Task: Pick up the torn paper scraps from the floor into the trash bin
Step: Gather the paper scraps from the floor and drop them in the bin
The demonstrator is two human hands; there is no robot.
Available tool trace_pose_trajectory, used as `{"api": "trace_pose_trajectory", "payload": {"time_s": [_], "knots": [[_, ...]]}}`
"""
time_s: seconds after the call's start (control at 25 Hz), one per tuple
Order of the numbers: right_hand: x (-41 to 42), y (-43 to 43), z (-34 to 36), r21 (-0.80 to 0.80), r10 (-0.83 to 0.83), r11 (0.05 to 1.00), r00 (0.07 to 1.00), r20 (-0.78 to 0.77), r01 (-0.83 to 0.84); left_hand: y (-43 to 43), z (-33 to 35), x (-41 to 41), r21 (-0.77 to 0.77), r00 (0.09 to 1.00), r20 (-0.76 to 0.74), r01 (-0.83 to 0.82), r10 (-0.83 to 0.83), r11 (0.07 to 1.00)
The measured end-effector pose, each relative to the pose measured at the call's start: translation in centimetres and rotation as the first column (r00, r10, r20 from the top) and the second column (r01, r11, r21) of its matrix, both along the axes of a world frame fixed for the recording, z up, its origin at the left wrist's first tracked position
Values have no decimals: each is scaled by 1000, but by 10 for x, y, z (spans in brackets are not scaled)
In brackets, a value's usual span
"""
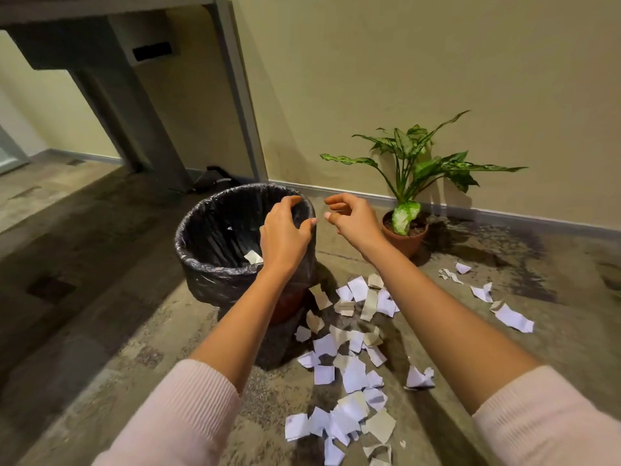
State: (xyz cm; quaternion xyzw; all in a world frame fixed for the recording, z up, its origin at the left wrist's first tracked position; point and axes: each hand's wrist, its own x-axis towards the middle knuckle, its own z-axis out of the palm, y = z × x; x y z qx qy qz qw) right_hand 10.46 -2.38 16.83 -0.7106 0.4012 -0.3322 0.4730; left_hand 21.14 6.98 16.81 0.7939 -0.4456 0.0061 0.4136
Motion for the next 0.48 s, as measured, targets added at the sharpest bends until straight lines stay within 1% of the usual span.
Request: {"api": "trace_pose_trajectory", "payload": {"time_s": [0.12, 0.24, 0.36, 0.48], "knots": [[-57, -5, -26, 27, -54, 998, 992, -114, 58, -17, -21, -52, 37, 988, 6, 152, -153, 988], [-109, -8, -64, 62, -101, 991, 967, -233, 119, -31, -59, -98, 131, 958, -2, 285, -287, 950], [-158, -10, -110, 142, -129, 972, 928, -350, 189, -39, -109, -138, 270, 908, -23, 409, -418, 872], [-209, -13, -164, 130, -165, 954, 837, -521, 269, -44, -165, -166, 432, 849, -122, 512, -515, 742]]}}
